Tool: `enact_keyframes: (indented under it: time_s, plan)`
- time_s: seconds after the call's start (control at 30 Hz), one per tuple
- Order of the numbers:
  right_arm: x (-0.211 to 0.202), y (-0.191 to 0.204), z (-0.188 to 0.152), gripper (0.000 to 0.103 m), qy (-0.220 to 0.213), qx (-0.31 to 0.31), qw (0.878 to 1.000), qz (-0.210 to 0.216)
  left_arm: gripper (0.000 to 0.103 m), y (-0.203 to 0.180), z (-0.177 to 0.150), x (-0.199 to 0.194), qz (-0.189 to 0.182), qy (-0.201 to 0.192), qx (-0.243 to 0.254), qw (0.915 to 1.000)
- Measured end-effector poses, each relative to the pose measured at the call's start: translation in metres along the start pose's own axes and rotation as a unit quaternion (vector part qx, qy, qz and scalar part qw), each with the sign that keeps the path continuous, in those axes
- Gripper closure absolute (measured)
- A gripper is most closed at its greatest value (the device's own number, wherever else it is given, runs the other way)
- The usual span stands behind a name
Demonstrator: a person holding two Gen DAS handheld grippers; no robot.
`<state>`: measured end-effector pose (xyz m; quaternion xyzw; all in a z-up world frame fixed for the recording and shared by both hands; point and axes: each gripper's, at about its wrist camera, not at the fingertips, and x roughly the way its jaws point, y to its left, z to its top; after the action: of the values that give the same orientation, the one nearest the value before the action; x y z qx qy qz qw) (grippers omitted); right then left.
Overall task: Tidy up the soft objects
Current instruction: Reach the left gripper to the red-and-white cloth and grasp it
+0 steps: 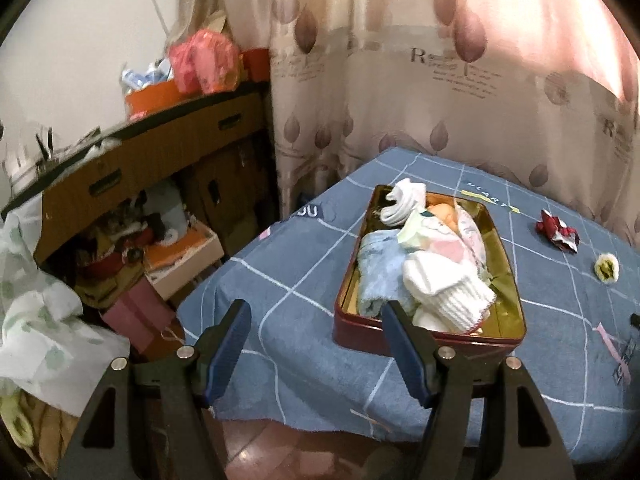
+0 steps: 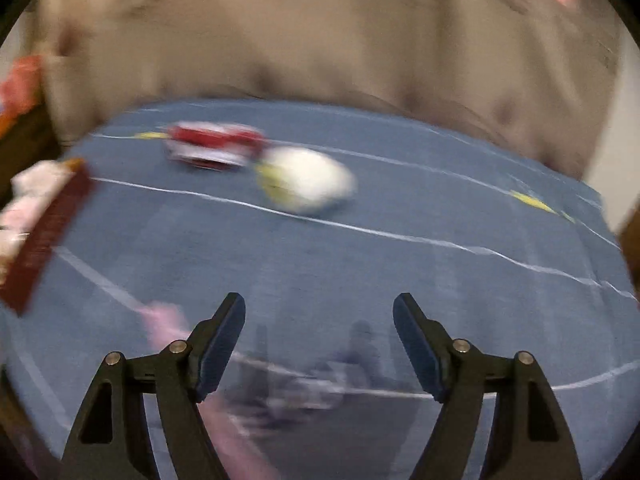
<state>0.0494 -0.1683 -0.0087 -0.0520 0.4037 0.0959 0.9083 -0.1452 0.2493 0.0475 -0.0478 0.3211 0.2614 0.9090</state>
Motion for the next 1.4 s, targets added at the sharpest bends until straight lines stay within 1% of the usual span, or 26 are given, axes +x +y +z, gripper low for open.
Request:
enact_keyframes:
  time_s: [0.07,0.1,0.13,0.17,0.2,0.23,0.3,0.33,0.37,0.43,0.5,0.6,0.67,0.73,0.8,0.87,0.97,1.03,1.1,1.2,1.3,1.4]
  plan:
    - [0.01,-0.035,-0.004,0.024,0.013,0.019,0.999,-0.042,0.033,-0.008,-0.001,-0.003,0.003,-0.006,0.02,0.9998]
    - [0.017,-0.051,-0.006,0.024,0.021,0.026,0.997,-0.069,0.033,-0.015,-0.002,-0.005,0.0,-0.009,0.035,0.9993]
    - [0.021,-0.064,-0.008,0.023,0.028,0.033,0.995,-0.086,0.033,-0.021,-0.002,-0.007,-0.004,-0.011,0.046,0.9989]
    - [0.024,-0.074,-0.011,0.021,0.031,0.04,0.994,-0.094,0.033,-0.028,-0.003,-0.011,-0.01,-0.014,0.059,0.9981]
    - [0.028,-0.086,-0.012,0.016,0.034,0.047,0.993,-0.101,0.033,-0.034,-0.004,-0.013,-0.018,-0.016,0.07,0.9973]
    - [0.032,-0.097,-0.013,0.011,0.039,0.055,0.992,-0.107,0.033,-0.043,-0.004,-0.017,-0.034,-0.017,0.084,0.9957]
    - [0.036,-0.113,-0.012,0.01,0.041,0.078,0.991,-0.101,0.033,-0.063,-0.007,-0.025,-0.066,-0.018,0.112,0.9914]
    - [0.038,-0.116,-0.013,0.005,0.042,0.08,0.991,-0.102,0.033,-0.073,-0.007,-0.027,-0.077,-0.016,0.122,0.9895]
    - [0.039,-0.118,-0.012,0.002,0.044,0.08,0.991,-0.103,0.033,-0.083,-0.006,-0.029,-0.091,-0.01,0.13,0.9873]
    - [0.043,-0.123,-0.012,0.001,0.056,0.092,0.989,-0.101,0.033,-0.108,-0.001,-0.028,-0.135,0.012,0.137,0.9812]
    - [0.045,-0.131,-0.014,0.001,0.059,0.111,0.989,-0.081,0.033,-0.137,0.007,-0.022,-0.173,0.033,0.146,0.9735]
    - [0.046,-0.136,-0.015,0.001,0.056,0.123,0.989,-0.067,0.033,-0.178,0.023,-0.008,-0.204,0.063,0.16,0.9638]
    - [0.045,-0.133,-0.017,0.001,0.058,0.118,0.989,-0.072,0.033,-0.204,0.038,0.004,-0.228,0.082,0.151,0.9583]
    - [0.045,-0.133,-0.017,0.001,0.059,0.116,0.989,-0.075,0.033,-0.23,0.058,0.025,-0.253,0.109,0.135,0.9518]
    - [0.044,-0.135,-0.018,0.001,0.057,0.119,0.989,-0.071,0.033,-0.252,0.08,0.051,-0.28,0.135,0.11,0.944]
    - [0.045,-0.135,-0.016,0.001,0.056,0.121,0.989,-0.069,0.033,-0.268,0.098,0.075,-0.3,0.148,0.096,0.9375]
    - [0.045,-0.136,-0.016,0.001,0.056,0.122,0.989,-0.068,0.033,-0.3,0.121,0.118,-0.307,0.173,0.084,0.9321]
    - [0.044,-0.137,-0.017,0.0,0.052,0.126,0.989,-0.062,0.033,-0.32,0.129,0.149,-0.301,0.191,0.078,0.9309]
    - [0.042,-0.138,-0.017,0.0,0.048,0.131,0.989,-0.056,0.033,-0.335,0.134,0.169,-0.304,0.201,0.08,0.9278]
    - [0.04,-0.141,-0.018,0.0,0.041,0.137,0.989,-0.041,0.033,-0.35,0.135,0.194,-0.286,0.215,0.088,0.9297]
    - [0.038,-0.142,-0.018,0.0,0.036,0.139,0.989,-0.031,0.033,-0.361,0.135,0.219,-0.28,0.234,0.074,0.9281]
    - [0.037,-0.142,-0.018,0.0,0.032,0.141,0.989,-0.023,0.033,-0.371,0.134,0.235,-0.276,0.245,0.077,0.9262]
